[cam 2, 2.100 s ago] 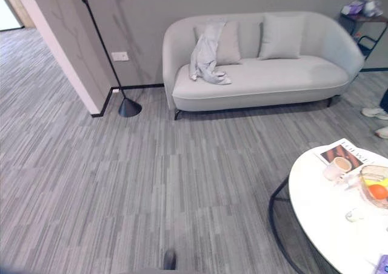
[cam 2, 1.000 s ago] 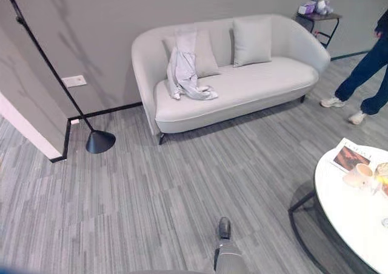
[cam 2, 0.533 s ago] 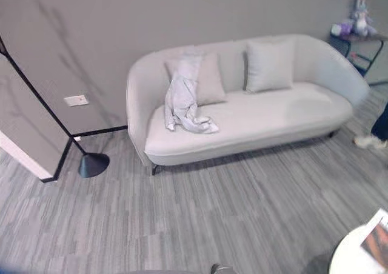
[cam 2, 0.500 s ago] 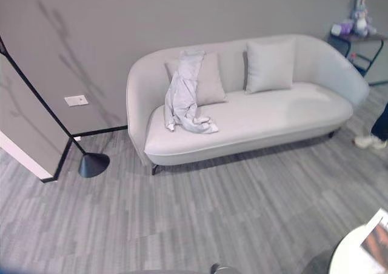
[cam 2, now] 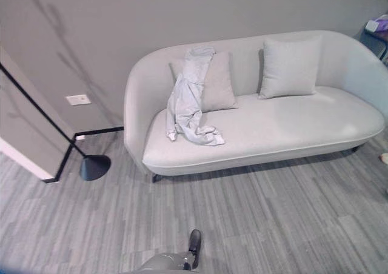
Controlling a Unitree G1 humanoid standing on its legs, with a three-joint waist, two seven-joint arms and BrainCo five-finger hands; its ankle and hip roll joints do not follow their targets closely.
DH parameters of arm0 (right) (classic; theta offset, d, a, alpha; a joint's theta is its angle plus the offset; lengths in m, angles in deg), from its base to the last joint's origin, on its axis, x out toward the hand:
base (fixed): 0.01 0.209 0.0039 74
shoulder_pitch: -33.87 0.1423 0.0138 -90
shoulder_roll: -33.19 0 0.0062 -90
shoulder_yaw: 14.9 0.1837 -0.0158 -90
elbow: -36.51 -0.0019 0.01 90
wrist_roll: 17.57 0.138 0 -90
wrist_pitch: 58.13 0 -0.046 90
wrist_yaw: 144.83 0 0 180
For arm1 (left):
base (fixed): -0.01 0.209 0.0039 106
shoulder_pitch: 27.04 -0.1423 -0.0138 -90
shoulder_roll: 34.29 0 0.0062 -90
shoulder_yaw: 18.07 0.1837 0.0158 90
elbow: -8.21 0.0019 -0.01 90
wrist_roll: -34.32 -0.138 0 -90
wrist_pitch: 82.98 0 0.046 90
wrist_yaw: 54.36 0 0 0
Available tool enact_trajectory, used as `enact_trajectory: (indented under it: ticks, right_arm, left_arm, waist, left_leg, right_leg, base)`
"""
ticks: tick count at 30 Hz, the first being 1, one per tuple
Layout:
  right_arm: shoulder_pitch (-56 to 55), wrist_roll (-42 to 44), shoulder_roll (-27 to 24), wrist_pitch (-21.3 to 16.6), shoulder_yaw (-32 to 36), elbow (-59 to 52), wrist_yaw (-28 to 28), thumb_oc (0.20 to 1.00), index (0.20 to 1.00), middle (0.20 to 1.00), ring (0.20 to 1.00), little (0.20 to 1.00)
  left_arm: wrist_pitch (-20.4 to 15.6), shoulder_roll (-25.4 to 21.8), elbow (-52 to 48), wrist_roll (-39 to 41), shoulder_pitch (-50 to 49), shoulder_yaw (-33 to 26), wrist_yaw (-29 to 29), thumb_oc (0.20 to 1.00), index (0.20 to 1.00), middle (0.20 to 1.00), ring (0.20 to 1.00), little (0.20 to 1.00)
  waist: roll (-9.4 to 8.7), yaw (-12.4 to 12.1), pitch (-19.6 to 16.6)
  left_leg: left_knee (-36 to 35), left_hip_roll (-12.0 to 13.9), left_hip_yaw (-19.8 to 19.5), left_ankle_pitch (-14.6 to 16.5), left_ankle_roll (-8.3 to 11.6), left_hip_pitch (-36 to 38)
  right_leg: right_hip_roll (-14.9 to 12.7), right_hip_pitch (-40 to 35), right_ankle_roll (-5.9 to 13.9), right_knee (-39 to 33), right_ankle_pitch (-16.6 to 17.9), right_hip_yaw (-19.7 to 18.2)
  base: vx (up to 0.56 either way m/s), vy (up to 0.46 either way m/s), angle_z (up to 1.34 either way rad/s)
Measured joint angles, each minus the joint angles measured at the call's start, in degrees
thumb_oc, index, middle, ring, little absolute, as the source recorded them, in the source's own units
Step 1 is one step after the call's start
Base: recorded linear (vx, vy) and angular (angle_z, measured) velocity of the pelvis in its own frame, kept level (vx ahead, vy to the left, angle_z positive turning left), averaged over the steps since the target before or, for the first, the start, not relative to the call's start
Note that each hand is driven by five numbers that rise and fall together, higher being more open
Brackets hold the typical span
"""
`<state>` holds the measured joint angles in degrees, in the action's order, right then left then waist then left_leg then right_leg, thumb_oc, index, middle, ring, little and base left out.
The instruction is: Hang the clothes on the sofa on the clothes rack.
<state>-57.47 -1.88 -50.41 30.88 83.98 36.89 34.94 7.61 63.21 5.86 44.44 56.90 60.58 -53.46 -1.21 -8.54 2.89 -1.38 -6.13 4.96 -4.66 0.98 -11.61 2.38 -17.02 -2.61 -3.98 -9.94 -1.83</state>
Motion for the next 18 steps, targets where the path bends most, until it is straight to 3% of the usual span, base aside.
enact_trajectory:
  ticks: [1, 3, 4, 5, 6, 8, 9, 10, 11, 12, 14, 15, 16, 17, 18]
  right_arm:
    - [0.3, -0.1, 0.5, 0.0, -0.2, -0.1, 0.0, 1.0, 1.0, 1.0, 1.0, 1.0]
    - [0.2, -1.1, 0.9, 0.0, -1.1, 0.3, 0.0, 1.0, 1.0, 1.0, 1.0, 1.0]
    - [-0.2, -1.1, 0.6, -0.2, -1.7, 0.1, 0.0, 1.0, 1.0, 1.0, 1.0, 1.0]
    - [0.1, -1.3, 1.4, -0.5, -1.6, -0.4, 0.0, 1.0, 1.0, 1.0, 1.0, 1.0]
    - [0.6, -1.9, 1.5, -0.6, -1.8, -1.2, 0.0, 1.0, 1.0, 1.0, 1.0, 1.0]
    - [1.8, -2.3, 0.8, -1.0, -2.5, -3.9, 0.1, 1.0, 1.0, 1.0, 1.0, 1.0]
    - [4.0, -2.3, 0.3, 0.8, -5.4, -3.8, 0.2, 1.0, 1.0, 1.0, 1.0, 1.0]
    - [4.7, -2.7, -0.5, 0.1, -7.3, -5.5, 1.1, 1.0, 1.0, 1.0, 1.0, 1.0]
    - [3.9, -2.9, 0.2, -0.9, -1.8, -11.0, 1.1, 1.0, 1.0, 1.0, 1.0, 1.0]
    - [4.2, -3.1, 0.5, -0.8, -1.5, -13.1, 1.1, 1.0, 1.0, 1.0, 1.0, 1.0]
    - [3.5, -3.3, -0.5, 0.3, -2.2, -19.3, 1.4, 1.0, 1.0, 1.0, 1.0, 1.0]
    - [2.6, -3.7, -1.4, 0.6, -3.9, -23.0, 2.0, 1.0, 1.0, 1.0, 1.0, 1.0]
    - [2.4, -4.5, -2.2, 0.6, -5.0, -25.6, 2.1, 1.0, 1.0, 1.0, 1.0, 1.0]
    - [1.4, -4.8, -2.6, 0.1, -5.7, -28.7, 2.6, 1.0, 1.0, 1.0, 1.0, 1.0]
    - [-1.7, -6.6, -3.5, 0.8, -6.4, -37.1, 3.3, 1.0, 1.0, 1.0, 1.0, 1.0]
  left_arm:
    - [-0.2, -0.2, -1.1, 0.0, 0.0, 0.0, -0.2, 1.0, 1.0, 1.0, 1.0, 1.0]
    - [-0.1, -1.5, -1.5, 0.0, -0.1, -0.6, -0.4, 1.0, 1.0, 1.0, 1.0, 1.0]
    - [-0.4, -1.6, -1.8, 0.0, 0.0, -0.5, -0.4, 1.0, 1.0, 1.0, 1.0, 1.0]
    - [-0.8, -3.1, -1.9, 0.0, 1.0, -0.5, -0.4, 1.0, 1.0, 1.0, 1.0, 1.0]
    - [-0.7, -3.1, -1.9, 0.0, 1.8, -0.5, -0.3, 1.0, 1.0, 1.0, 1.0, 1.0]
    - [-0.7, -2.6, -1.8, -0.1, 2.5, -0.1, 0.1, 1.0, 1.0, 1.0, 1.0, 1.0]
    - [-0.5, -1.7, -2.0, -0.1, 3.8, 1.8, 0.6, 1.0, 1.0, 1.0, 1.0, 1.0]
    - [-0.2, -1.2, -2.1, -0.1, 4.6, 1.7, 1.1, 1.0, 1.0, 1.0, 1.0, 1.0]
    - [-0.6, -0.4, -2.3, -0.1, 5.6, 1.2, 1.1, 1.0, 1.0, 1.0, 1.0, 1.0]
    - [-0.7, -0.3, -2.4, -0.1, 5.4, 1.3, 1.3, 1.0, 1.0, 1.0, 1.0, 1.0]
    - [-0.8, 0.0, -2.3, -0.1, 5.4, 1.1, 1.4, 1.0, 1.0, 1.0, 1.0, 1.0]
    - [-1.1, -0.4, -2.8, -0.1, 5.6, 0.2, 1.8, 1.0, 1.0, 1.0, 1.0, 1.0]
    - [-1.4, -0.4, -3.6, -0.1, 5.4, 0.2, 2.2, 1.0, 1.0, 1.0, 1.0, 1.0]
    - [-1.8, -1.2, -4.0, -0.1, 6.4, 0.2, 2.5, 1.0, 1.0, 1.0, 1.0, 1.0]
    - [-1.9, -1.6, -4.7, -0.1, 6.9, 0.0, 2.8, 1.0, 1.0, 1.0, 1.0, 1.0]
  waist:
    - [-1.45, -0.1, -0.2]
    - [-0.95, -0.2, -0.5]
    - [-0.72, -0.2, -1.1]
    - [-2.46, -0.3, -2.7]
    - [-2.56, -0.5, -3.0]
    - [-2.31, -0.6, -3.9]
    - [-0.98, 0.1, -3.4]
    - [0.49, 0.0, -3.2]
    - [3.08, 0.2, -3.6]
    - [4.71, 0.9, -3.2]
    - [9.53, 3.0, -3.1]
    - [11.17, 3.4, -2.6]
    - [11.43, 3.4, -2.2]
    - [10.31, 4.2, -0.8]
    - [9.5, 5.1, 0.1]
  left_leg:
    - [0.4, -0.1, 0.5, -0.1, -0.23, 1.2]
    - [-0.6, 0.6, 0.1, -2.1, -4.0, 5.2]
    - [-0.5, 0.7, -0.2, -3.0, -6.82, 6.2]
    - [0.9, -0.3, -0.1, 0.4, -6.83, 6.9]
    - [1.8, -0.5, 0.4, 2.2, -7.25, 7.2]
    - [1.5, -0.9, 0.4, 2.7, -7.47, 8.9]
    - [2.3, -1.2, 0.9, 4.4, -8.6, 10.0]
    - [3.6, -1.2, 1.4, 5.9, -10.64, 10.3]
    - [3.5, -0.9, 1.8, 6.9, -11.31, 12.8]
    - [3.2, -0.3, 1.3, 7.0, -11.61, 14.3]
    - [0.8, 2.2, 0.5, 6.1, -10.74, 17.1]
    - [0.4, 2.6, -0.3, 5.9, -7.62, 18.3]
    - [0.5, 2.6, -0.9, 7.8, -0.98, 18.2]
    - [3.8, 1.8, -1.6, 8.7, 2.37, 17.1]
    - [5.8, 1.3, -1.3, 12.2, -2.42, 15.9]
  right_leg:
    - [-0.4, -0.4, 0.66, 2.0, -0.2, -0.6]
    - [0.7, -0.9, 2.1, 7.3, 0.5, -0.5]
    - [1.0, -0.3, 2.51, 10.1, 0.3, -0.7]
    - [-0.4, -0.2, 2.88, 13.6, 0.2, -1.1]
    - [-0.8, 0.8, 3.16, 16.7, 0.2, -1.0]
    - [-1.4, 2.8, 4.23, 22.3, -0.2, -0.5]
    - [-2.6, 4.0, 5.05, 26.1, 0.9, 0.7]
    - [-3.8, 6.5, 5.43, 33.5, 0.9, 2.4]
    - [-5.2, 10.9, 6.55, 44.6, 1.7, 2.8]
    - [-4.7, 13.0, 6.21, 48.9, 1.6, 2.7]
    - [-3.7, 19.4, 4.63, 52.2, 0.6, 3.9]
    - [-4.0, 23.5, 4.1, 48.6, 0.1, 3.9]
    - [-4.3, 26.0, 3.5, 44.8, 0.2, 3.1]
    - [-5.9, 26.6, 2.68, 36.0, 1.4, 3.1]
    - [-6.4, 26.7, 4.86, 26.8, 2.4, 1.7]
  base:
    - [0.25, 0.016, -0.48]
    - [0.25, 0.025, -0.38]
    - [0.49, 0.065, -0.11]
    - [0.37, 0.054, -0.09]
    - [0.49, 0.064, -0.12]
    - [0.38, 0.129, -0.2]
    - [0.32, 0.193, -0.24]
    - [0.34, 0.203, -0.33]
    - [0.35, 0.166, -0.24]
    - [0.22, 0.099, -0.04]
    - [0.16, -0.029, 0.2]
    - [0.23, -0.114, 0.24]
    - [0.11, -0.084, 0.57]
    - [0.14, -0.12, 0.89]
    - [-0.02, -0.139, 1.19]
